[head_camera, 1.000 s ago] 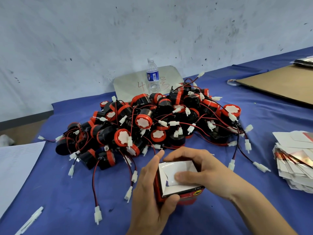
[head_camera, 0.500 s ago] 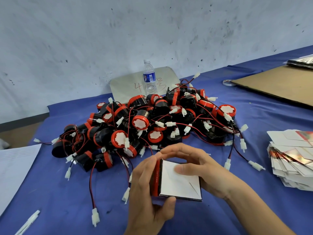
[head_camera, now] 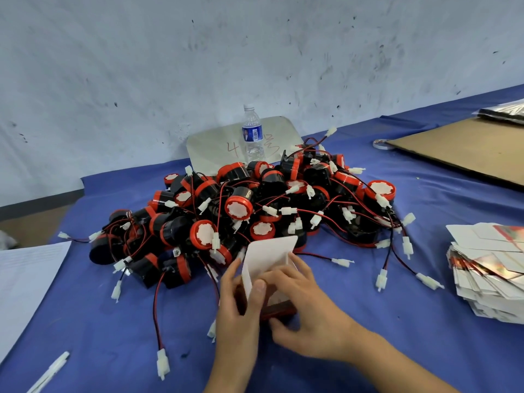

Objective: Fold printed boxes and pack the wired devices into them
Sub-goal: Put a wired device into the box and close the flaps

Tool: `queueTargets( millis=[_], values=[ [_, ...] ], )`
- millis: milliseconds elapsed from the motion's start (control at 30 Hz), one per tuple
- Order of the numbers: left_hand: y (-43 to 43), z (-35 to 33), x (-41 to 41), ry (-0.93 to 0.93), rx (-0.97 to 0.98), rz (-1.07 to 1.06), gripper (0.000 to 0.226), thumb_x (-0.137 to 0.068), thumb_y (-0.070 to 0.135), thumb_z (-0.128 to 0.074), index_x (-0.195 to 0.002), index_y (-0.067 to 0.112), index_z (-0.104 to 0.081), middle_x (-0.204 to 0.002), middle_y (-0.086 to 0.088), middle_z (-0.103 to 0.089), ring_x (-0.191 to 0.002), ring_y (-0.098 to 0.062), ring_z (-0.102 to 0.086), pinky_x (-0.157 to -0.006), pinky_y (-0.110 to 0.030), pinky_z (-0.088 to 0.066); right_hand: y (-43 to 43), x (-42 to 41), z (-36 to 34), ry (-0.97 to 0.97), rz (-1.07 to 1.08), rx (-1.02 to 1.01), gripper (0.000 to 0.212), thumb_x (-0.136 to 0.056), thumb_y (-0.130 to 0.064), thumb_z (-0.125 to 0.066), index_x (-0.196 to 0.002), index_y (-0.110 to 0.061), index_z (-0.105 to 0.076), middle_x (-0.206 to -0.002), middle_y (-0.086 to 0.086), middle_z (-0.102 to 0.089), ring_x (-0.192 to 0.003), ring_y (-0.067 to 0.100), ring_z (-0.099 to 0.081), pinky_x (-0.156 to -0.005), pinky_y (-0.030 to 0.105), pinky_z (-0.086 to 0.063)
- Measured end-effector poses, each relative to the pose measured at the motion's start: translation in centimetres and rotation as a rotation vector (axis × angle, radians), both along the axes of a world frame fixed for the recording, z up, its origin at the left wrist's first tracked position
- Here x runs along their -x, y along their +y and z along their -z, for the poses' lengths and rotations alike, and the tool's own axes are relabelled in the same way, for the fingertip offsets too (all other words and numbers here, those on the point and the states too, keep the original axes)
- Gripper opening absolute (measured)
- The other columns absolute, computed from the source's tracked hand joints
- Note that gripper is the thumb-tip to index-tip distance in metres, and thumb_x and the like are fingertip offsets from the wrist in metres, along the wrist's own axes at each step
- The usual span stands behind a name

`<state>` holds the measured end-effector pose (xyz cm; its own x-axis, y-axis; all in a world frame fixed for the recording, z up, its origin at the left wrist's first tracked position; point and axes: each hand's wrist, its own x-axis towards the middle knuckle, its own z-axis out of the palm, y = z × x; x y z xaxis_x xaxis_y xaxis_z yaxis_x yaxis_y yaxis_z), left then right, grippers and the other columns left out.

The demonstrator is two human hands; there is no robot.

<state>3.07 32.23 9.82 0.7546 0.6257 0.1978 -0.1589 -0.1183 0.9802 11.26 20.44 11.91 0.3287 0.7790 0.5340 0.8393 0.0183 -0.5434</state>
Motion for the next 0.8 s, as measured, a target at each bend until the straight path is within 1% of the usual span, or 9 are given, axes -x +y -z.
queueTargets(
  millis=[67,133,267,333,433,567,667,733,800],
  values=[
    [0.4,0.2,0.0,0.044,-0.061,0.004,0.056,-0.070,0.056,-0.078,-0.119,0.041,-0.053,-0.105,0.015,-0.069,-0.094,-0.002,-0.066,-0.070,-0.023,-0.055,-0.1,0.1,-0.3,0.055,0.013,-0.114,0.037,-0.071,-0.013,-0.053,-0.107,-0.012,-0.060,-0.103,-0.010,-0.057,-0.108,0.011,-0.052,-0.115,0.034,-0.024],
    [0.4,0.4,-0.1,0.106,-0.168,0.014,0.054,-0.064,0.053,-0.076,-0.112,0.039,-0.056,-0.101,0.014,-0.070,-0.086,0.002,-0.066,-0.063,-0.016,-0.052,-0.1,-0.4,-0.4,0.064,0.131,-0.263,0.032,-0.072,-0.012,-0.049,-0.100,-0.007,-0.063,-0.103,0.001,-0.059,-0.104,0.019,-0.054,-0.099,0.032,-0.041],
    [0.1,0.6,0.0,0.167,-0.278,0.011,0.069,-0.059,0.069,-0.071,-0.119,0.052,-0.041,-0.107,0.040,-0.056,-0.095,0.015,-0.056,-0.070,-0.008,-0.046,-0.3,-3.5,0.1,0.164,0.577,-0.443,0.020,-0.082,0.006,-0.057,-0.093,-0.009,-0.063,-0.111,-0.003,-0.052,-0.106,0.012,-0.052,-0.086,0.024,-0.045],
    [0.1,0.7,0.0,0.172,-0.302,0.005,0.076,-0.054,0.075,-0.063,-0.122,0.055,-0.036,-0.109,0.046,-0.051,-0.098,0.018,-0.052,-0.070,-0.005,-0.043,-1.0,-5.8,0.7,0.279,0.735,-0.374,0.021,-0.083,0.010,-0.055,-0.093,-0.007,-0.063,-0.123,0.000,-0.048,-0.117,0.015,-0.049,-0.095,0.025,-0.041],
    [0.0,0.6,0.0,0.171,-0.303,-0.002,0.077,-0.054,0.077,-0.059,-0.123,0.055,-0.035,-0.109,0.047,-0.050,-0.099,0.019,-0.052,-0.070,-0.005,-0.043,-1.8,-8.5,2.2,0.312,0.790,-0.045,0.025,-0.088,0.003,-0.053,-0.107,-0.005,-0.066,-0.149,0.003,-0.038,-0.141,0.023,-0.027,-0.108,0.023,-0.022],
    [0.0,0.6,0.1,0.152,-0.286,-0.009,0.077,-0.055,0.079,-0.059,-0.124,0.056,-0.034,-0.110,0.044,-0.051,-0.100,0.018,-0.052,-0.075,-0.013,-0.045,-1.5,-9.2,2.6,0.198,0.801,0.135,0.042,-0.093,-0.008,-0.051,-0.133,-0.020,-0.057,-0.147,-0.013,-0.041,-0.145,0.016,-0.014,-0.110,0.042,-0.018],
    [-0.1,0.3,0.2,0.103,-0.270,-0.014,0.093,-0.048,0.088,-0.062,-0.130,0.063,-0.025,-0.119,0.035,-0.052,-0.110,0.012,-0.051,-0.087,-0.027,-0.049,-1.3,-8.1,1.5,0.176,0.806,-0.138,0.037,-0.095,-0.004,-0.051,-0.128,-0.019,-0.061,-0.132,-0.018,-0.049,-0.140,0.020,-0.030,-0.108,0.039,-0.024],
    [-0.3,0.1,0.4,0.055,-0.308,-0.023,0.101,-0.049,0.089,-0.062,-0.134,0.070,-0.011,-0.134,0.030,-0.042,-0.123,0.005,-0.044,-0.098,-0.032,-0.044,-1.7,-7.1,0.2,0.181,0.699,-0.419,0.041,-0.097,0.000,-0.046,-0.133,-0.016,-0.055,-0.137,-0.016,-0.045,-0.137,0.017,-0.037,-0.111,0.023,-0.027],
    [-0.7,0.0,0.5,0.004,-0.423,-0.067,0.105,-0.054,0.086,-0.063,-0.138,0.067,-0.003,-0.147,0.023,-0.031,-0.136,-0.003,-0.033,-0.109,-0.037,-0.035,-2.3,-5.8,-1.0,0.096,0.614,-0.607,0.049,-0.098,-0.005,-0.042,-0.144,-0.021,-0.041,-0.147,-0.022,-0.034,-0.140,0.012,-0.033,-0.111,0.020,-0.028]
  ],
)
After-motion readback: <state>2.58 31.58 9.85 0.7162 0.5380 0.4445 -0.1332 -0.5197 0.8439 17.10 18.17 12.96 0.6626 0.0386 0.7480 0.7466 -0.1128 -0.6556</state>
